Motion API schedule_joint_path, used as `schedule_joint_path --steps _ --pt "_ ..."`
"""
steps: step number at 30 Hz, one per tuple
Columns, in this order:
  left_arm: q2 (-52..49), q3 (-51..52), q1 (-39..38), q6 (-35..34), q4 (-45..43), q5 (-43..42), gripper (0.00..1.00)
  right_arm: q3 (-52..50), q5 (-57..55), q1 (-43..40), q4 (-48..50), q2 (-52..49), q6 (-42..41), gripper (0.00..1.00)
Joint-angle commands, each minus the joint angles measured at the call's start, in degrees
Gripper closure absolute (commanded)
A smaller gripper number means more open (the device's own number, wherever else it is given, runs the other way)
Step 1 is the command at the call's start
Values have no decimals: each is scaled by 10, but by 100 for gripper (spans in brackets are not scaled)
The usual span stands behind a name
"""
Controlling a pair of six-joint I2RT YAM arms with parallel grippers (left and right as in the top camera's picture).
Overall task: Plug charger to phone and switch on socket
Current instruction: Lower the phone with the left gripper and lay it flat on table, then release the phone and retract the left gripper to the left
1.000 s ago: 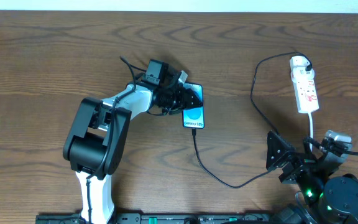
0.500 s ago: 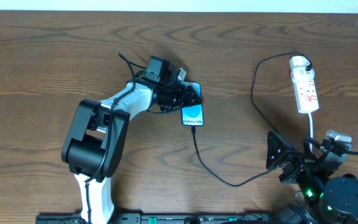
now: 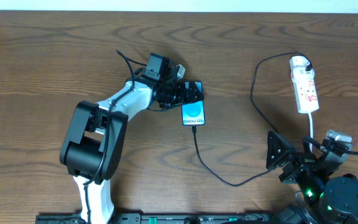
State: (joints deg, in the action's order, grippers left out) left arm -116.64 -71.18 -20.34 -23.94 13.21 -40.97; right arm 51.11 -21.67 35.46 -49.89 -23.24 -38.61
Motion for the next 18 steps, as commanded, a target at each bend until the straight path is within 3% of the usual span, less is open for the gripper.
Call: schedule_joint_path --steps 1,18 --pt "-33 22 4 8 17 72 2 -3 -7 -2 0 -4 -8 1" --pt "-31 18 55 9 13 71 2 -3 -20 -2 0 -4 -8 1"
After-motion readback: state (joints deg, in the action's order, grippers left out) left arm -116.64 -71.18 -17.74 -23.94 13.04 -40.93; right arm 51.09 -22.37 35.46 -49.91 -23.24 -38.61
